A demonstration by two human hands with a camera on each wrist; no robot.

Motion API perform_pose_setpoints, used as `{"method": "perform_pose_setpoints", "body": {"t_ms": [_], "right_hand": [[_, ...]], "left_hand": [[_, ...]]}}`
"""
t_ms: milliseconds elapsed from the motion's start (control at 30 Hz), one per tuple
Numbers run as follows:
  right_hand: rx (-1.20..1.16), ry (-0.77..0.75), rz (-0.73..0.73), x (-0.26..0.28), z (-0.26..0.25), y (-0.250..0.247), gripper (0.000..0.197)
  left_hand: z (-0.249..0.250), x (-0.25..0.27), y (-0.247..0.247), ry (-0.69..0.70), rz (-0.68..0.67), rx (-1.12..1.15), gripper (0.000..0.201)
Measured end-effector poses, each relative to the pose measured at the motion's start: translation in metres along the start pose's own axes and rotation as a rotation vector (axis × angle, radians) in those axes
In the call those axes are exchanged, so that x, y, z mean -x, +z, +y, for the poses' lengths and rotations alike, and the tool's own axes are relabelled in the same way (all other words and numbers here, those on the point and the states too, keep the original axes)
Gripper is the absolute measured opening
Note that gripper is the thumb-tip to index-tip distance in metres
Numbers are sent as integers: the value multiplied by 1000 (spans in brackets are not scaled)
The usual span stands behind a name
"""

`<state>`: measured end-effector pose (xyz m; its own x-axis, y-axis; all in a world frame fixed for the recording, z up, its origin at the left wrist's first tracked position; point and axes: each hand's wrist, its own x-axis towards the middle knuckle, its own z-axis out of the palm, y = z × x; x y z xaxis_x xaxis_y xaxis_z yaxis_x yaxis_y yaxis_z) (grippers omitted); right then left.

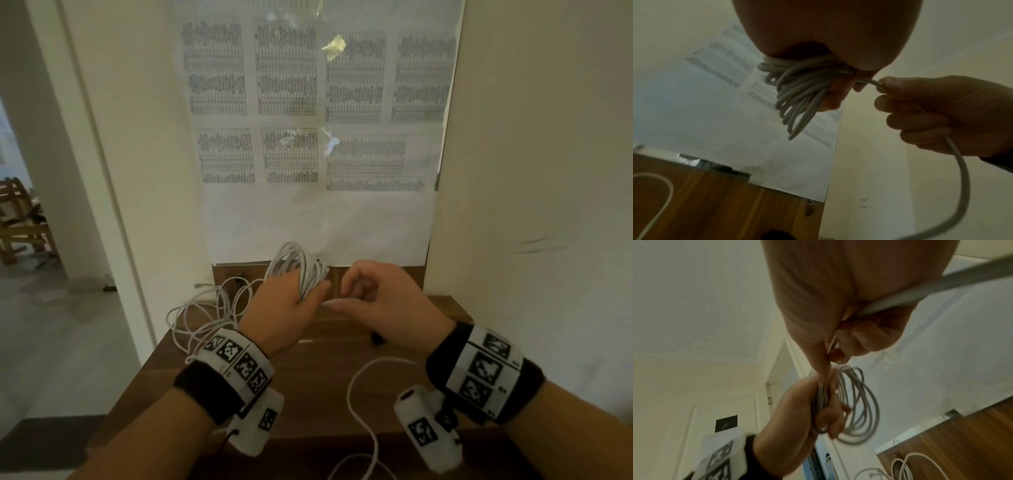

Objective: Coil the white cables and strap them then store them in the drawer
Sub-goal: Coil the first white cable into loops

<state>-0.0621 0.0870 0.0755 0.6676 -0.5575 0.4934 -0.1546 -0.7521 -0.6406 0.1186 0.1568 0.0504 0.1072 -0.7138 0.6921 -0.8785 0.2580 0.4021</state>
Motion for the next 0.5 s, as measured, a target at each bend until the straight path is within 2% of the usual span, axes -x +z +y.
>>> {"method": "perform_pose_setpoints", "body": {"t_ms": [100,167,233,300,367,400,433,500], "right_hand": [[15,-38,-108,-6,-5,-15,18],[27,-15,-161,-10,-4,-23,27],[15,9,-118,-15,-2,-24,45],[66,28,-102,-18,-1,-18,73],[97,85,-168,-20,0,-12,101],[58,129,-221,-22,0,-9,106],[-22,164,-268,-23,1,-8,101],[-209,193,-326,-24,4,-7,66]], "left_hand": [[-2,2,-1,-185,-109,325,42],[2,3,-2,-364,-163,627,36],[9,5,-3,-449,-183,910,32],[14,5,-6,-467,-240,1118,39],[16,5,-8,-486,-327,1274,41],[17,6,-9,-500,-371,1367,38],[17,6,-10,-504,-412,1462,37],[15,9,-11,-494,-475,1610,38]]}}
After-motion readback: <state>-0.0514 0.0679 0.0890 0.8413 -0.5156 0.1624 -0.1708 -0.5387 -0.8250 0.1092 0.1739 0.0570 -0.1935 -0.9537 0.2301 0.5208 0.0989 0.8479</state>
